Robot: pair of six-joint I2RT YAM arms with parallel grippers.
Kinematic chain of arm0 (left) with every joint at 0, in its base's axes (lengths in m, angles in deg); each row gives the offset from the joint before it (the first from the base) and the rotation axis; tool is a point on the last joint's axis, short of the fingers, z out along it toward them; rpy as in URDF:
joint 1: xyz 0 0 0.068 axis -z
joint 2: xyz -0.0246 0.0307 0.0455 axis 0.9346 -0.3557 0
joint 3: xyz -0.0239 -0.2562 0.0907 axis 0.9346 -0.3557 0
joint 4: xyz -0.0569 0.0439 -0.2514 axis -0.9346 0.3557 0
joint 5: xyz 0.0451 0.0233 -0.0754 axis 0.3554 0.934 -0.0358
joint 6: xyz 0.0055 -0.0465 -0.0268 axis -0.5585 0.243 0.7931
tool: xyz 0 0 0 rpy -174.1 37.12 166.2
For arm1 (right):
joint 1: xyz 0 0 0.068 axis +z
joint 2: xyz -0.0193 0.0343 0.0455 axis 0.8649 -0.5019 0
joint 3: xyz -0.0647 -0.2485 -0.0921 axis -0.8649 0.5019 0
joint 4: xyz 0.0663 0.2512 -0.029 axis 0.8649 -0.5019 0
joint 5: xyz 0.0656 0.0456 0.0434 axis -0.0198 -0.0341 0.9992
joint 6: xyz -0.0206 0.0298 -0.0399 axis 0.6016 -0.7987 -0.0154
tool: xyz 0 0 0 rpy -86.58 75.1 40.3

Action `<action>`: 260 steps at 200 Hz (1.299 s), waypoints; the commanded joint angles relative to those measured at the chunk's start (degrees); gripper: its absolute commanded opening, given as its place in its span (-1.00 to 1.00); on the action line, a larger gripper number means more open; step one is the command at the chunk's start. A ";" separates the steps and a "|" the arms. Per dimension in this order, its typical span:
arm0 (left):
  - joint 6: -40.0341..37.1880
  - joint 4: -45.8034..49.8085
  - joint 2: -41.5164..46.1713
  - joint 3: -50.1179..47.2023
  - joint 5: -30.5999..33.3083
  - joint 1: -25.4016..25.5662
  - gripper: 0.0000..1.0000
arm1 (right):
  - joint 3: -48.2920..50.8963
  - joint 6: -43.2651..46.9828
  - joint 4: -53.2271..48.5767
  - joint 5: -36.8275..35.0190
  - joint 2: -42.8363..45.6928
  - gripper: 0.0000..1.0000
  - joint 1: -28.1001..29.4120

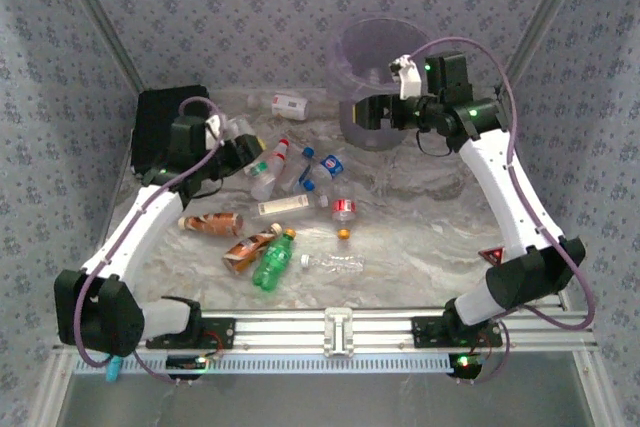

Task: Put the plastic bottles in the bin

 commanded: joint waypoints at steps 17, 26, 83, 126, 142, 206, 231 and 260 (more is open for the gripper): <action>-10.91 -9.36 -1.89 3.93 -14.42 5.89 -1.00 | 1.18 -7.48 7.54 3.06 -0.89 1.00 3.05; -12.76 -9.62 -2.39 4.34 -16.03 7.19 -1.00 | 1.02 -8.66 9.83 3.31 -1.62 1.00 3.77; -17.57 -12.04 -4.74 7.22 -22.62 11.40 -1.00 | -3.45 -10.11 12.77 9.05 -8.32 0.99 9.21; -18.21 -12.57 -7.57 10.10 -26.36 11.84 -1.00 | -4.28 -9.53 14.21 15.66 -11.24 0.99 10.43; -18.11 -12.88 -8.11 10.88 -27.69 11.97 -1.00 | -5.00 -9.23 14.15 18.77 -12.75 0.99 10.57; -17.84 -13.38 -9.70 13.36 -29.60 11.98 -1.00 | -5.56 -9.94 16.26 24.10 -14.81 0.69 10.41; -18.66 -11.43 -10.43 14.59 -28.77 11.95 -0.88 | -5.82 -10.21 16.35 23.90 -14.64 0.40 9.96; -18.44 -9.94 -10.64 15.11 -25.74 11.92 -0.42 | -6.15 -10.64 16.43 23.38 -14.41 0.18 9.39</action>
